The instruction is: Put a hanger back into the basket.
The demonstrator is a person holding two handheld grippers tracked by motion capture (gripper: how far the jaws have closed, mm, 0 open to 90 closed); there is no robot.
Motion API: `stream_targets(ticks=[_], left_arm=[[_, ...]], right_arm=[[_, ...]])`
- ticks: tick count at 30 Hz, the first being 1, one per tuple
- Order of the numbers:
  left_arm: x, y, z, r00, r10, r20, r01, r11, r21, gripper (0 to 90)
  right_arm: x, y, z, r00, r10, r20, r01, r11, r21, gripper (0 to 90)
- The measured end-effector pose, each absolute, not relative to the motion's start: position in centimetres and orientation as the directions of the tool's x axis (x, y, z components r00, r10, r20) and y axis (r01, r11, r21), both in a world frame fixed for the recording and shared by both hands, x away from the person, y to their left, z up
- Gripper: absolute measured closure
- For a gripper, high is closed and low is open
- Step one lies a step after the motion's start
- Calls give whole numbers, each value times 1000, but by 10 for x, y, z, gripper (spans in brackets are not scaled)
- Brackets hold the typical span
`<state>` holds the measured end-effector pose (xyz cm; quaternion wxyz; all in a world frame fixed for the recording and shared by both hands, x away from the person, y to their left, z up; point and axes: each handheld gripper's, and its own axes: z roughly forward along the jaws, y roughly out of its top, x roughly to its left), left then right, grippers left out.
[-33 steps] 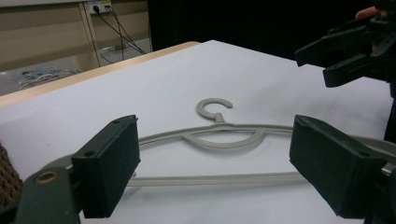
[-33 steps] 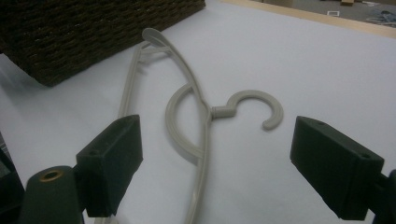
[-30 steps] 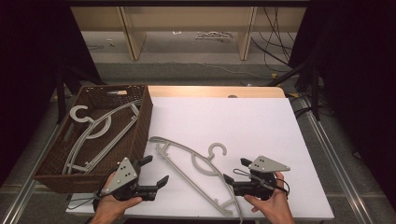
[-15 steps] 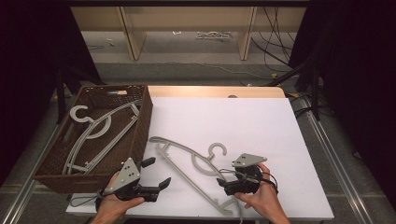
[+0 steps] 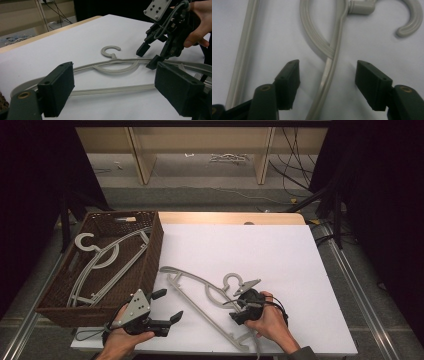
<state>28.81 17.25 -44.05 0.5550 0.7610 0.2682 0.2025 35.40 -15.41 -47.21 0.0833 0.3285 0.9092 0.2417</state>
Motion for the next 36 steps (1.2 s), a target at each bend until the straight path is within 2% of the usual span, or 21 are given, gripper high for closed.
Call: stream_targets(ticks=[12,18,30,36], left_arm=[[287,171,-442,776,631,13,191,-253,948,160],[288,172,-442,775,631,20,185,-257,949,161],[288,173,-442,775,632,18,187,-257,948,161],[289,171,-442,777,630,16,192,-261,946,162]], right_arm=[[370,-151,-465,-781,625,4,573,714,401,584],[380,-154,-463,-781,624,19,585,721,372,756],[386,-156,-460,-787,616,34,588,733,343,815],[383,-160,-455,-825,565,-37,522,785,334,820]])
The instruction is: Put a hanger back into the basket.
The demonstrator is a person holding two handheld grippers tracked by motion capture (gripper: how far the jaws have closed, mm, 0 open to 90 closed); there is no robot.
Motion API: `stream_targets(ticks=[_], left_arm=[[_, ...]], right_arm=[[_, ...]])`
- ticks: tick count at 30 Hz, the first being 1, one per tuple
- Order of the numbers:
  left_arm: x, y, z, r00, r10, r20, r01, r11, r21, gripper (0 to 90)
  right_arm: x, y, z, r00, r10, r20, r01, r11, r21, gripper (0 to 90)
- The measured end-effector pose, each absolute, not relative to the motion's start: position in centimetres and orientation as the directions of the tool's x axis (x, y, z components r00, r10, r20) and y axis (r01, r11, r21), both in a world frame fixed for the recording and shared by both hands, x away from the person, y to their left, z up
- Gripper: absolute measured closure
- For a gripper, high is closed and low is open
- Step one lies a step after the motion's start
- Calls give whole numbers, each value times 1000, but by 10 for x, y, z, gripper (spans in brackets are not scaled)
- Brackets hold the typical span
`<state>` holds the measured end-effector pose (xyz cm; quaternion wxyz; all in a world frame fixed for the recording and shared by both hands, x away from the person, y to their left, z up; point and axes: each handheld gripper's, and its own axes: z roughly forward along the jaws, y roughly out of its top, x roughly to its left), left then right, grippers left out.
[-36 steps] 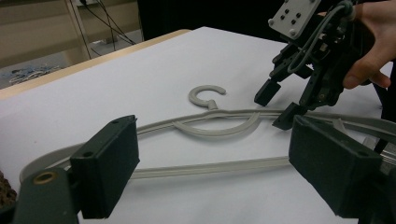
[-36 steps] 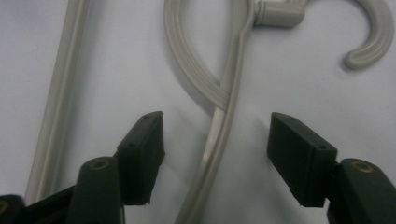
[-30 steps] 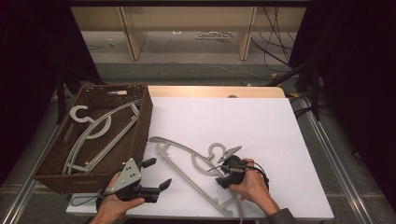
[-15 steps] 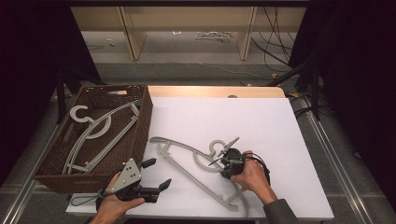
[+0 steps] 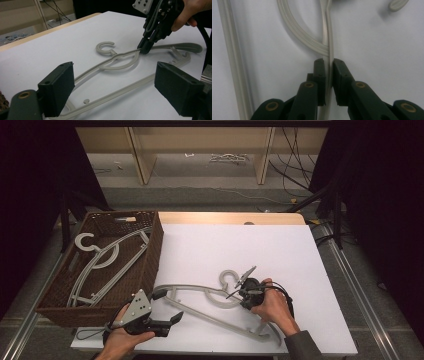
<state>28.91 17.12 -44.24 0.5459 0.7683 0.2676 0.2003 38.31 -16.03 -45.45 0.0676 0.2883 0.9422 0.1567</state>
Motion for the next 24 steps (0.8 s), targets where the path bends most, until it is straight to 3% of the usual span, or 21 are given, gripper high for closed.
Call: stream_targets(ticks=[10,24], left_arm=[[305,151,-437,759,651,-2,240,-278,930,169],[345,87,-428,776,626,76,305,-478,824,272]], right_arm=[[369,-175,-428,-867,477,-148,394,835,384,822],[353,-174,-403,-886,424,-190,315,848,427,822]])
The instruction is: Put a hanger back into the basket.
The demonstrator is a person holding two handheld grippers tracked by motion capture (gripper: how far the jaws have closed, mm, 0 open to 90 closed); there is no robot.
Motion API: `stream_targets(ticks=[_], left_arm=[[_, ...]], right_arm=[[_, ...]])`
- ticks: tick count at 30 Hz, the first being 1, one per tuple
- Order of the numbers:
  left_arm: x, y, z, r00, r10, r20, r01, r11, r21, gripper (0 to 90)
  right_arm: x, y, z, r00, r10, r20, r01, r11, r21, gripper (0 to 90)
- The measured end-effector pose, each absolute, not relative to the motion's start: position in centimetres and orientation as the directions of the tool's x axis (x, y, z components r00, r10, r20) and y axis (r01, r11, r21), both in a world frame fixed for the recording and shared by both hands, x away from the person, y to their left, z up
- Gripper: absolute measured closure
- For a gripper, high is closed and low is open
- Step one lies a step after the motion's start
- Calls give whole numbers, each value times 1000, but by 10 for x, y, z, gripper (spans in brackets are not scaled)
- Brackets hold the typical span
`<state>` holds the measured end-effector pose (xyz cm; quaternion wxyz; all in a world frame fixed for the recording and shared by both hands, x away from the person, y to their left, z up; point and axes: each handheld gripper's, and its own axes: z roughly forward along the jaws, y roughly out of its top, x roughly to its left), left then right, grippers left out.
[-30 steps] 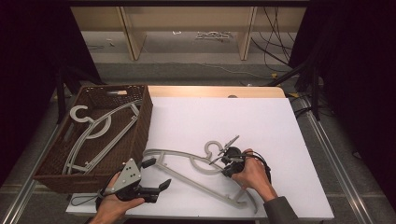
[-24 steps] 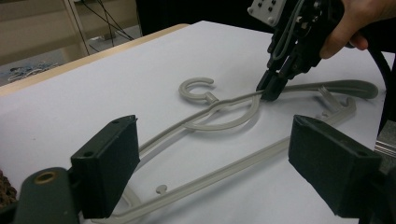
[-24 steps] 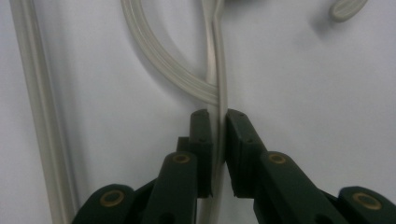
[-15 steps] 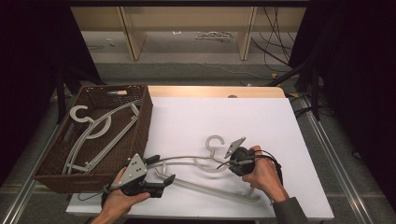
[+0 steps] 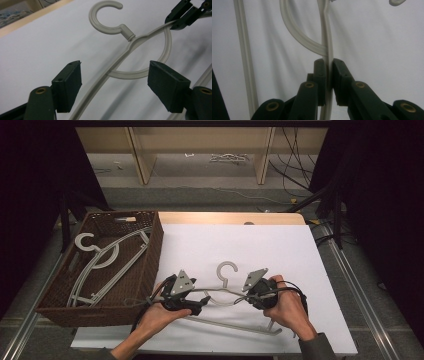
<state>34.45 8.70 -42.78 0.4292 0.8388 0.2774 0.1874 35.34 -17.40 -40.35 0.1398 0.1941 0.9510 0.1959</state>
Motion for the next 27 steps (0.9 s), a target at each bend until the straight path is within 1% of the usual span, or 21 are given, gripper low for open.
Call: stream_targets(ticks=[3,5,6,8,10,11,13,14,15,16,17,20,24,27], left_arm=[[350,79,-426,798,596,86,311,-530,789,297],[352,75,-427,803,593,65,327,-530,782,308],[353,74,-427,805,590,58,334,-532,778,329],[356,72,-426,817,573,62,335,-560,758,335],[358,69,-427,830,555,51,341,-578,741,383],[360,69,-426,838,541,73,322,-598,734,399],[360,69,-427,854,517,66,324,-626,709,510],[360,70,-428,868,494,49,318,-629,709,543],[363,71,-426,892,439,103,246,-664,706,638],[361,70,-426,896,428,120,224,-668,710,670],[359,70,-425,900,413,140,208,-688,695,690],[353,70,-422,914,382,134,198,-710,676,730],[347,68,-417,929,327,174,136,-738,661,781],[342,67,-415,937,301,179,111,-739,664,815]], right_arm=[[350,-173,-399,-887,418,-196,303,848,435,822],[348,-172,-396,-892,405,-201,289,853,435,822],[346,-171,-395,-895,398,-201,284,856,433,822],[344,-169,-393,-898,388,-209,271,859,434,822],[341,-166,-391,-904,373,-211,256,865,432,822],[340,-165,-390,-906,367,-210,252,868,428,822],[338,-162,-389,-910,355,-214,239,871,429,822],[338,-162,-389,-913,348,-212,233,873,428,822],[337,-161,-389,-914,341,-218,224,875,430,821],[337,-160,-389,-914,341,-220,223,875,429,821],[337,-160,-389,-917,334,-220,217,877,428,821],[337,-161,-390,-922,316,-222,200,883,425,820],[339,-164,-388,-918,316,-238,191,880,434,797],[339,-167,-386,-903,345,-256,204,869,451,759]])
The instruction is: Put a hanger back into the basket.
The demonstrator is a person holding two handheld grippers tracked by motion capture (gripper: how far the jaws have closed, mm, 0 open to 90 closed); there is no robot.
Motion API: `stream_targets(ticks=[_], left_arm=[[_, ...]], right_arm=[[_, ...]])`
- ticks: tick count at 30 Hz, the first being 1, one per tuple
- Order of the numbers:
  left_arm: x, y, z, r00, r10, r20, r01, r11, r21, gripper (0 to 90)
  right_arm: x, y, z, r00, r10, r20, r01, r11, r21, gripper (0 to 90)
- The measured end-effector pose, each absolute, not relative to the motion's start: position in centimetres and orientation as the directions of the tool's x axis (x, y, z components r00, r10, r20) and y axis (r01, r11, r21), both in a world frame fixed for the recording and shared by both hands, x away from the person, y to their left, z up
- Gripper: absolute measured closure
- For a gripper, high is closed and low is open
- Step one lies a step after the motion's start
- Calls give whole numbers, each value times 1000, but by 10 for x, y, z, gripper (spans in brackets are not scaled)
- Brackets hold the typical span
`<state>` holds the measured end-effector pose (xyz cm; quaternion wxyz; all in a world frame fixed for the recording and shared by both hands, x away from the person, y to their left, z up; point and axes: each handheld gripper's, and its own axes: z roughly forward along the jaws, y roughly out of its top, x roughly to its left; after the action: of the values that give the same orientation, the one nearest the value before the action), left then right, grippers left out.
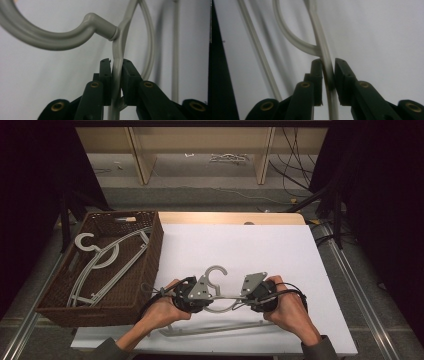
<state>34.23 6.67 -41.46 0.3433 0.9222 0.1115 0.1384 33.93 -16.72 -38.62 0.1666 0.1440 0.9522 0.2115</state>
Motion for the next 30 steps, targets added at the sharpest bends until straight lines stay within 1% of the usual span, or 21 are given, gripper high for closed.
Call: stream_targets(ticks=[3,4,6,8,10,12,16,19,21,23,25,30], left_arm=[[341,68,-411,937,302,177,108,-730,675,820],[341,69,-410,935,310,173,113,-721,684,820],[344,74,-407,929,333,158,133,-702,700,821],[347,79,-405,922,353,158,144,-693,707,821],[351,85,-404,912,382,147,167,-676,718,821],[354,90,-402,906,402,134,186,-661,727,821],[356,101,-396,892,433,127,207,-642,738,821],[357,110,-392,881,459,113,228,-622,749,820],[357,115,-390,873,477,102,242,-605,758,821],[357,122,-387,865,493,92,257,-594,762,821],[357,130,-382,855,514,74,274,-568,776,820],[355,141,-375,840,538,69,279,-536,797,820]], right_arm=[[340,-170,-383,-898,359,-256,210,859,467,731],[340,-172,-382,-887,392,-244,236,839,490,697],[342,-174,-380,-875,421,-239,244,810,532,594],[342,-176,-375,-844,488,-222,282,756,590,493],[343,-179,-371,-830,516,-212,280,715,641,454],[345,-183,-367,-803,566,-189,301,658,690,397],[347,-190,-363,-751,646,-137,337,553,762,331],[346,-194,-362,-730,674,-115,339,503,795,299],[343,-197,-362,-712,696,-94,343,462,818,295],[341,-199,-362,-705,703,-96,317,433,844,275],[336,-201,-362,-696,714,-77,328,412,850,244],[327,-206,-366,-689,722,-60,314,372,874,235]])
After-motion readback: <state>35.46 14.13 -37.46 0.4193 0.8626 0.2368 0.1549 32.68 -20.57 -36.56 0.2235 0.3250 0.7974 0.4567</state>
